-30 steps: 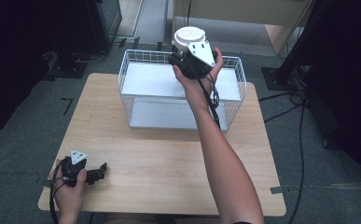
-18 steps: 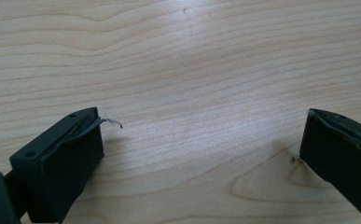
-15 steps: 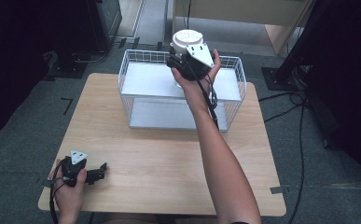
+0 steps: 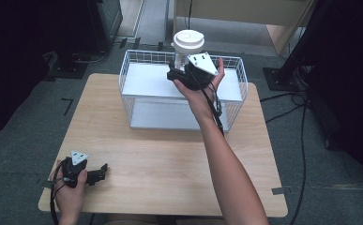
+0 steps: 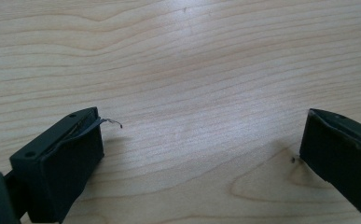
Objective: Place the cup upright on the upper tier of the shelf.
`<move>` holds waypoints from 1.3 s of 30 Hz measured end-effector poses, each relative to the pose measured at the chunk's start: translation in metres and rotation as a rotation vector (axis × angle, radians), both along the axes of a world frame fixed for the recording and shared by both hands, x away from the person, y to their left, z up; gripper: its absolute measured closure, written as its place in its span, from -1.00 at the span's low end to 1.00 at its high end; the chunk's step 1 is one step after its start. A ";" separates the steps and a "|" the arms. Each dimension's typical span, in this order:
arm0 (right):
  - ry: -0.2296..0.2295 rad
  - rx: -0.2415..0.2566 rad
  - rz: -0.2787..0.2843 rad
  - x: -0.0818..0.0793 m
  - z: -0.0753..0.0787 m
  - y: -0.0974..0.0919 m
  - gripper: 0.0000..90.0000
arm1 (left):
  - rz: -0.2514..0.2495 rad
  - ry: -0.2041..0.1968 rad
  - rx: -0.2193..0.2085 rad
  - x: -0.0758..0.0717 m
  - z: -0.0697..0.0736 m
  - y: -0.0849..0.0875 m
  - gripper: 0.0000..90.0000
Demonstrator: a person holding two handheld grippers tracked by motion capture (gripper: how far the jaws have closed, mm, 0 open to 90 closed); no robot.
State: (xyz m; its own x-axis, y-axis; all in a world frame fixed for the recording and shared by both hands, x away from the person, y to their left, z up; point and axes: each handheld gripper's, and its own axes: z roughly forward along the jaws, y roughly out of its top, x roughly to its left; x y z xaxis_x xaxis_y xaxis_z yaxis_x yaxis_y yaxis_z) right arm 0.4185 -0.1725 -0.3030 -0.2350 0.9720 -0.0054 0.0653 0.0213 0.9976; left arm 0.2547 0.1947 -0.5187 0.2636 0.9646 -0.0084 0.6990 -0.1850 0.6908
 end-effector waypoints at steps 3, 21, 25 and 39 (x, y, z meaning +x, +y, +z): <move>0.003 -0.010 0.012 -0.007 -0.004 -0.004 -1.00 | 0.000 0.000 0.000 0.000 0.000 0.000 -1.00; -0.014 -0.025 0.082 -0.075 -0.041 -0.037 -1.00 | 0.000 0.001 0.007 0.000 0.000 -0.001 -1.00; -0.020 -0.028 0.076 -0.089 -0.050 -0.046 -1.00 | -0.001 0.002 0.008 0.000 0.000 -0.001 -1.00; -0.010 -0.051 0.028 -0.129 -0.082 -0.086 -1.00 | 0.002 0.003 0.008 0.000 0.000 -0.001 -1.00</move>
State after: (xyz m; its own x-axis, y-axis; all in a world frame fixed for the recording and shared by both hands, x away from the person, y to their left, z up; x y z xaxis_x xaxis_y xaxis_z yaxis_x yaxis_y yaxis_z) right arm 0.2893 -0.2590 -0.3846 -0.2620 0.9634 -0.0571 0.0536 0.0736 0.9958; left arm 0.2547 0.1935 -0.5188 0.2621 0.9650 -0.0017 0.7016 -0.1894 0.6870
